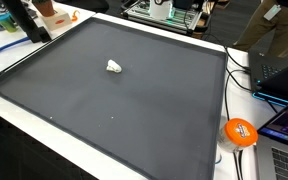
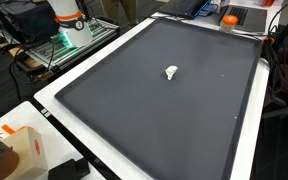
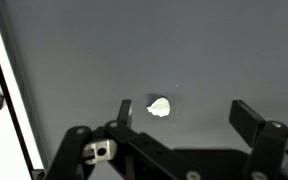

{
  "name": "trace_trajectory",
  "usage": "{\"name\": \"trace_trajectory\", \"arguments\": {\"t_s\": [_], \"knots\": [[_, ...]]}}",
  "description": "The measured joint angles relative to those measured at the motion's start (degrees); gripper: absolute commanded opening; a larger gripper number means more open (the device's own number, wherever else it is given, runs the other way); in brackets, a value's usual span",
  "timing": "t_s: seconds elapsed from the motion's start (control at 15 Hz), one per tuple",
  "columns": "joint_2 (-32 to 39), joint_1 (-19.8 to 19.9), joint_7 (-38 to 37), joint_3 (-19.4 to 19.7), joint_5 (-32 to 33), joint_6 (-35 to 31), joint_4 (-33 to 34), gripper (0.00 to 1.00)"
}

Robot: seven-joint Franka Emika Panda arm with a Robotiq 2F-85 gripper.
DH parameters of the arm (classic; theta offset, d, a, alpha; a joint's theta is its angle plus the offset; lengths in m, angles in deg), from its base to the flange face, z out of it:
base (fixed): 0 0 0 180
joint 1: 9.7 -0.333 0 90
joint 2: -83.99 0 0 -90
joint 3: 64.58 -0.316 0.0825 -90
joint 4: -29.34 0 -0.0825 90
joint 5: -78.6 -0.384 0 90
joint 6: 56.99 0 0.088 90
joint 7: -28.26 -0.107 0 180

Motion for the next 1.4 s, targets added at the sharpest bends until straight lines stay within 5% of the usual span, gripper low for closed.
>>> {"name": "trace_trajectory", "arguments": {"t_s": [0.8,1.4], "knots": [[0.87,-0.03,-1.68,-0.75,0.26,-1.96,0.13,1.0],[12.25,-0.9,-12.66,-6.83,7.11,-7.06,3.64,1.0]]}}
